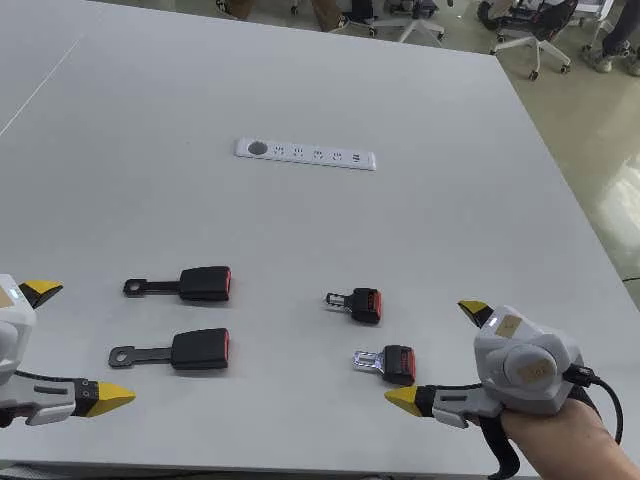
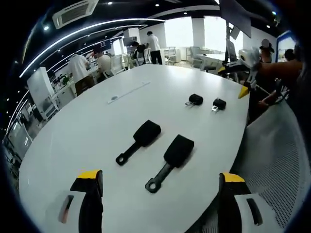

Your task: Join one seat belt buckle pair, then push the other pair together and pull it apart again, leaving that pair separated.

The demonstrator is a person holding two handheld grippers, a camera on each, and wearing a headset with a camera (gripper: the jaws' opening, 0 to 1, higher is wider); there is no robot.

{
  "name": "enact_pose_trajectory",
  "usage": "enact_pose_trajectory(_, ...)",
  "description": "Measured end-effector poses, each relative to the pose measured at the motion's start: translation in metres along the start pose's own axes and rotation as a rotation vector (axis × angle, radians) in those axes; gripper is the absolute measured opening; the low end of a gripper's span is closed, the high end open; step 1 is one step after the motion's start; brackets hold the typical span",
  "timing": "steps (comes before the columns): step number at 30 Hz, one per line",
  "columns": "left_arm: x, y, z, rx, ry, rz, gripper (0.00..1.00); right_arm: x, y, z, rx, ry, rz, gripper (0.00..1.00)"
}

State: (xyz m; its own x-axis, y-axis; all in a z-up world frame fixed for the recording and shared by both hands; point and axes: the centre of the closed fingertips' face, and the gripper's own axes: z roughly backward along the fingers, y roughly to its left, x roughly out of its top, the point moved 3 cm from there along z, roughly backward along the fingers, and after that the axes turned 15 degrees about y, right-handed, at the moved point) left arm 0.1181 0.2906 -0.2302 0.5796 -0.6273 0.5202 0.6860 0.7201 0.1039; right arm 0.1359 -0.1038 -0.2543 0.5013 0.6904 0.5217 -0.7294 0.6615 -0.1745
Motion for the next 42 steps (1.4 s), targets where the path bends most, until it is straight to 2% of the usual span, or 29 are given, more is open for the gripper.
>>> enact_pose_trajectory(3,-0.0018,-0.0008,0.0012,0.003,0.006,-0.015,1.0,-0.0019,0.0018,0.0019,-0.001,0.002,0.003,1.0)
enact_pose_trajectory(12,-0.0045,0.0005,0.003,-0.003,0.019,-0.01,1.0,0.0012,0.0,0.0033,-0.004,-0.003,0.006,1.0)
enact_pose_trajectory(27,-0.0026,0.0004,0.0031,-0.006,0.018,-0.011,1.0,0.0036,0.002,0.0054,-0.005,-0.006,0.021,0.99)
enact_pose_trajectory(38,-0.003,0.0003,0.0038,-0.006,0.022,-0.008,0.98,0.0018,0.0033,0.0065,0.0,-0.007,0.007,0.97)
enact_pose_trajectory(42,-0.0049,0.0006,0.0044,-0.005,0.023,-0.008,0.97,-0.0015,0.004,0.0057,0.001,0.011,0.015,0.96)
